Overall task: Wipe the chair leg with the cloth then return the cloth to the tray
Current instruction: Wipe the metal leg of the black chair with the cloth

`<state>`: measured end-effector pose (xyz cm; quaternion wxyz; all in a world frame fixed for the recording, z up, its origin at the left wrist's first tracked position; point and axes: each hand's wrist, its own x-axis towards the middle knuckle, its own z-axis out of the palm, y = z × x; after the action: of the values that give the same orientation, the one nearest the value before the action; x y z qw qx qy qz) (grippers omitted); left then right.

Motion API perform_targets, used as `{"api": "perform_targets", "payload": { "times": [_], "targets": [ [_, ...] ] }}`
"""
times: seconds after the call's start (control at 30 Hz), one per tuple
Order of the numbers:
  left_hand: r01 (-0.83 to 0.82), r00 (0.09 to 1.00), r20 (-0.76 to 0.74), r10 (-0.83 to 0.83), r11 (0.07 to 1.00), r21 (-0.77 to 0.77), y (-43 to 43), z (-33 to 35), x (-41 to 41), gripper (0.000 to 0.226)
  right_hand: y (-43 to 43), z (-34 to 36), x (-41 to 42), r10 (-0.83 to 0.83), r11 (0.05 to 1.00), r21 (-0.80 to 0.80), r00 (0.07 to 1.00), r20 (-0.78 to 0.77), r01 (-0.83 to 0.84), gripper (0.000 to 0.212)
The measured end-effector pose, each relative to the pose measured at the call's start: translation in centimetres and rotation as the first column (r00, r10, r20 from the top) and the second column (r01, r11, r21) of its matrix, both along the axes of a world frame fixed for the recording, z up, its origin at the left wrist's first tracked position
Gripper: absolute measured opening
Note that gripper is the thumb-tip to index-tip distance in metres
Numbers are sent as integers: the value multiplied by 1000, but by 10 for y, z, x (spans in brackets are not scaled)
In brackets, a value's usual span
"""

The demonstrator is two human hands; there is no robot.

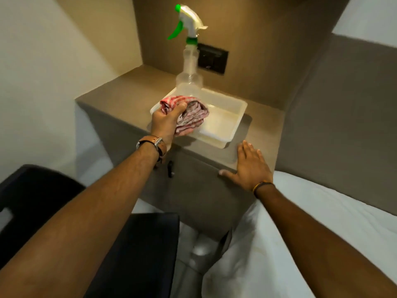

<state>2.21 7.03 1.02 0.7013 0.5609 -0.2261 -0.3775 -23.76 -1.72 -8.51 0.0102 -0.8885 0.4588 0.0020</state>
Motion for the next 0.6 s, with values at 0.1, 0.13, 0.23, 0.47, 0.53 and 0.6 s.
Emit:
{"api": "perform_targets", "payload": {
  "times": [0.1,0.13,0.23,0.47,0.53,0.6],
  "targets": [
    [-36,999,29,37,999,-18,68,-24,6,11,5,3,-2,0,1000,-25,1000,-7,0,118],
    [-60,997,46,60,998,-8,96,-35,9,10,11,2,-2,-1,999,-36,1000,-2,1,113],
    [-190,976,115,183,981,51,188,-74,16,11,49,-14,4,63,988,-148,995,83,-50,88],
    [-458,889,128,440,854,247,418,-227,-13,31,210,-126,43,392,898,139,903,173,-417,77],
    [-476,875,75,479,820,318,481,-274,-37,34,260,-173,55,488,810,311,866,110,-497,80],
    [-469,864,-2,504,806,361,533,-318,-66,50,302,-217,65,578,723,410,812,84,-557,82]
  ]
}}
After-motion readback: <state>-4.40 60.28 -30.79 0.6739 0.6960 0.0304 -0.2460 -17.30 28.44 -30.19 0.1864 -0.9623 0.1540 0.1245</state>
